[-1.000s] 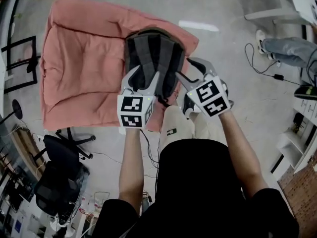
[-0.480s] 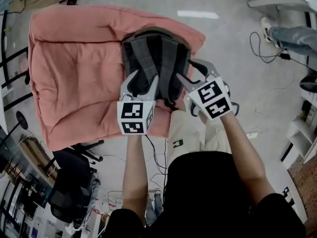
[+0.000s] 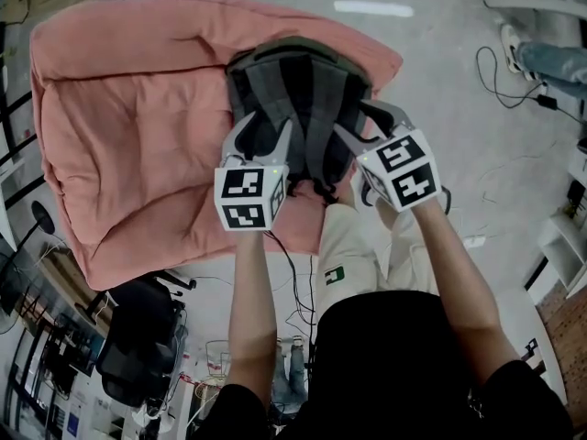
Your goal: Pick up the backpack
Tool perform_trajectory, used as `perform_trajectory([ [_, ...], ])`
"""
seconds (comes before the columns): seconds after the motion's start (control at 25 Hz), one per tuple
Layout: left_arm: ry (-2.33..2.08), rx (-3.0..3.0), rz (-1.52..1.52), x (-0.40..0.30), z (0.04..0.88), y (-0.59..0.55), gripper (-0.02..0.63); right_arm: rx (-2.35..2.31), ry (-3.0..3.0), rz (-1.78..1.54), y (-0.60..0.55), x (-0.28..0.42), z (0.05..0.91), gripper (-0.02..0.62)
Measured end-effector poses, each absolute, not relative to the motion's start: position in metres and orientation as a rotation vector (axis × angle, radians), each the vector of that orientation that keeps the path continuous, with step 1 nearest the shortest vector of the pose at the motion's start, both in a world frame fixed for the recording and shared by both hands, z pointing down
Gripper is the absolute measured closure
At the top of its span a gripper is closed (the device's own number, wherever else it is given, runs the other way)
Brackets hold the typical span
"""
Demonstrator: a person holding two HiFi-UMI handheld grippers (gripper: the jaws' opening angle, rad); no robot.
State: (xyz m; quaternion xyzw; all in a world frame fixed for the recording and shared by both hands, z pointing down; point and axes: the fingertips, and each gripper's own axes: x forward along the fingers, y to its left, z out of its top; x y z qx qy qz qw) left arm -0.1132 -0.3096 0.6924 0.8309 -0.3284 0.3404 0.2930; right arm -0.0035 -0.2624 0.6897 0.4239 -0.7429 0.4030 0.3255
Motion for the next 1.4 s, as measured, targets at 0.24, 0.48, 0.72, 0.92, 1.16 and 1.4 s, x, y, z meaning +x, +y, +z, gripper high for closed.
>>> perform_trajectory([
  [0.24,-0.914,2.171,0.91,-0.131,0.728,-0.333,0.413,1.11,-1.936,1.115,-0.27,-0.012,0.72,0.376],
  [0.48,-0.92,2.126,0.904,-0.134,0.758,-0.34,0.428,1.093,-1.902,1.197,-0.269,-0.012,0.749,0.376],
  [0.72,-0.938,2.103,0.93,-0.14,0.775,-0.352,0.428,1.068,-1.901,1.187,-0.273,-0.009,0.76,0.376],
  [0.92,-0.886,2.121,0.941,-0.136,0.791,-0.357,0.442,1.056,-1.924,1.178,-0.278,-0.012,0.768,0.377],
  [1.16,-0.855,2.136,0.939,-0.13,0.804,-0.359,0.449,1.093,-1.923,1.193,-0.282,-0.007,0.776,0.379],
  [1.4,-0.831,2.163,0.949,-0.131,0.801,-0.362,0.454,1.148,-1.924,1.223,-0.288,-0.007,0.773,0.401],
])
